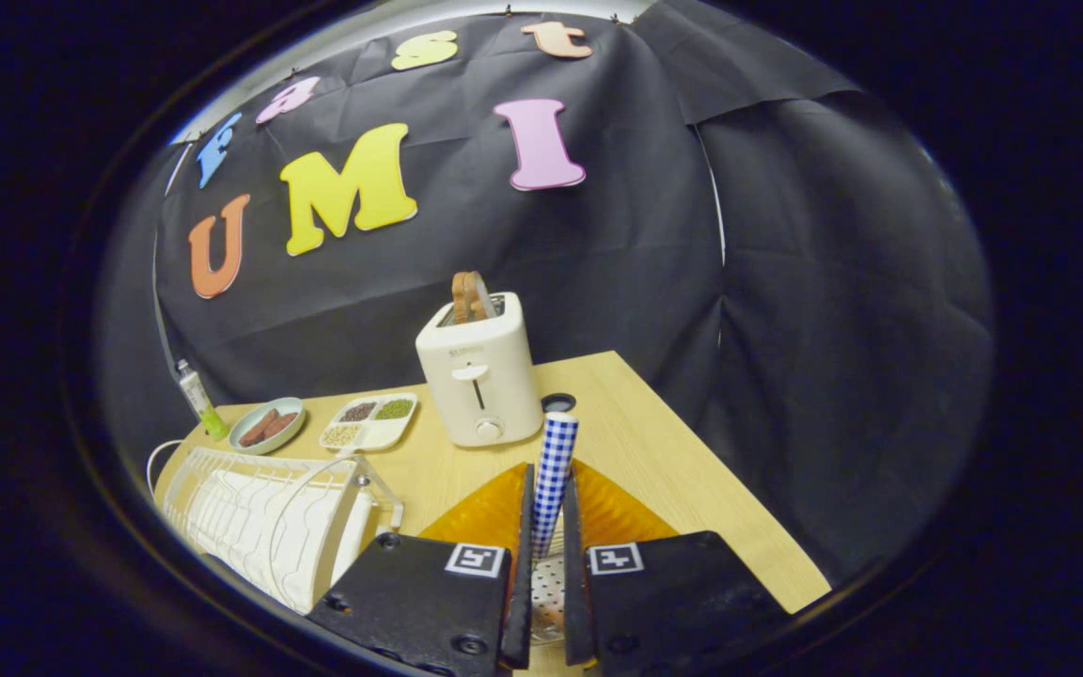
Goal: Take the plate from the dish rack, then take the spoon from the basket and place it into the plate.
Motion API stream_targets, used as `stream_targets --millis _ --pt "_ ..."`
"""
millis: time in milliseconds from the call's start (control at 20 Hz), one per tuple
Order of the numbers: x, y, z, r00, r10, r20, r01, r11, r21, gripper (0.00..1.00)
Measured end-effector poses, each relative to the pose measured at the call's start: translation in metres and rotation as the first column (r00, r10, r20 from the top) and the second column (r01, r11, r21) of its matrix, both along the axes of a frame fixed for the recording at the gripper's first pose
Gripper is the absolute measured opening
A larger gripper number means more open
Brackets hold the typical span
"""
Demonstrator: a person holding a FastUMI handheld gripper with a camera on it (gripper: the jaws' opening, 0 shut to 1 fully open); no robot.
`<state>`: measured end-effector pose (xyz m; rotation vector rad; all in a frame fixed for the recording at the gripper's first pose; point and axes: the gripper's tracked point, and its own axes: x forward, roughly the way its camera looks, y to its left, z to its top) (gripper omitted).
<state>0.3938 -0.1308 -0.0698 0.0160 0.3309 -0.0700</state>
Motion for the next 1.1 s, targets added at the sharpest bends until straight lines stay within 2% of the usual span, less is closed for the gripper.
stream_targets --millis 500,750,950,1100 --pt "-0.028 0.006 0.005 0.999 0.015 -0.034 -0.013 0.998 0.068 0.14" --pt "-0.03 -0.001 0.009 0.999 -0.032 -0.038 0.036 0.993 0.111 0.11" --pt "-0.04 -0.001 0.039 0.998 -0.047 0.037 0.04 0.984 0.171 0.11" --pt "-0.054 0.001 0.066 0.992 -0.055 0.117 0.038 0.989 0.146 0.11"
